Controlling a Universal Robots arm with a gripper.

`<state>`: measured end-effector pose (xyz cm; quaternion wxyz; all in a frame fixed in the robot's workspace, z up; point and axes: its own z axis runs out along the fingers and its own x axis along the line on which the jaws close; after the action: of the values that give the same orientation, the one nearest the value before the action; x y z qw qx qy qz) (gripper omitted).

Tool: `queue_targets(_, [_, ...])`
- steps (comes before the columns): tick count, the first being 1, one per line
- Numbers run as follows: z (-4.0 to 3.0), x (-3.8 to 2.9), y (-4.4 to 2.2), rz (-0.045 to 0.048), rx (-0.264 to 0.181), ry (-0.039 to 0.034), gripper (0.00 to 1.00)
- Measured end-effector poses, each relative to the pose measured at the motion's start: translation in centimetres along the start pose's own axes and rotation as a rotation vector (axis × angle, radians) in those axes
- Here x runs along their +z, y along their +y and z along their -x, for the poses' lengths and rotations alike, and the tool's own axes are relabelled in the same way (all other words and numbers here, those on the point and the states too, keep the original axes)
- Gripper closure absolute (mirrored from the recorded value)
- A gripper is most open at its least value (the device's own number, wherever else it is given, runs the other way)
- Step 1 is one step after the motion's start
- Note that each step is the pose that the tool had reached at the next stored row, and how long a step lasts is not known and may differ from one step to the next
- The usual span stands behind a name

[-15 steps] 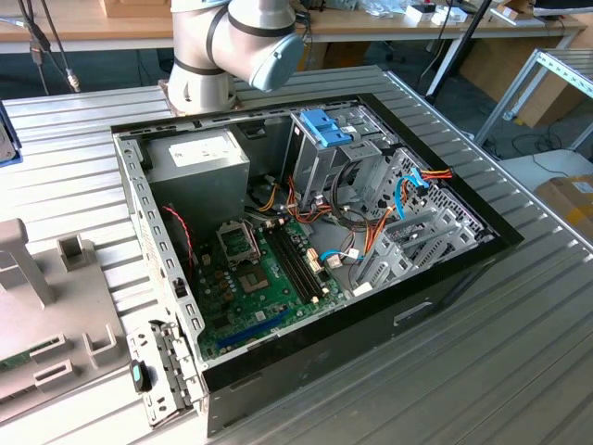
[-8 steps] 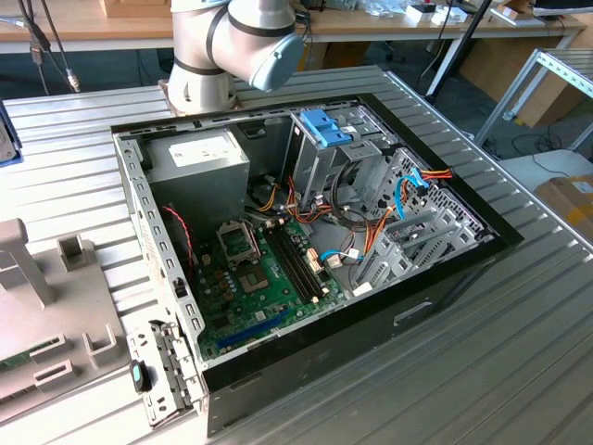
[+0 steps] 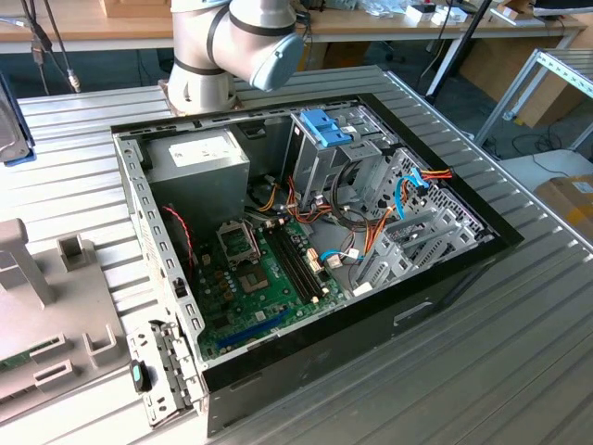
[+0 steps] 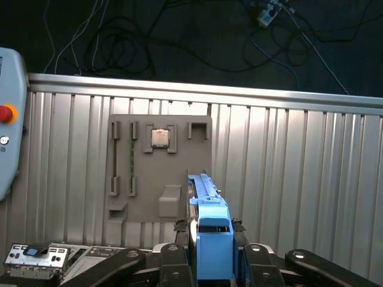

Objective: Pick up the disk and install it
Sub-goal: 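Pick up the disk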

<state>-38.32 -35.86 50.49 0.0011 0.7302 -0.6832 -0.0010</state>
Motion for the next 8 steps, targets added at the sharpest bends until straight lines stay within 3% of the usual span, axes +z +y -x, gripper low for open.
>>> queue_targets(8, [-0.05, 0.0, -2.65, 0.0, 0.0, 0.0, 0.64])
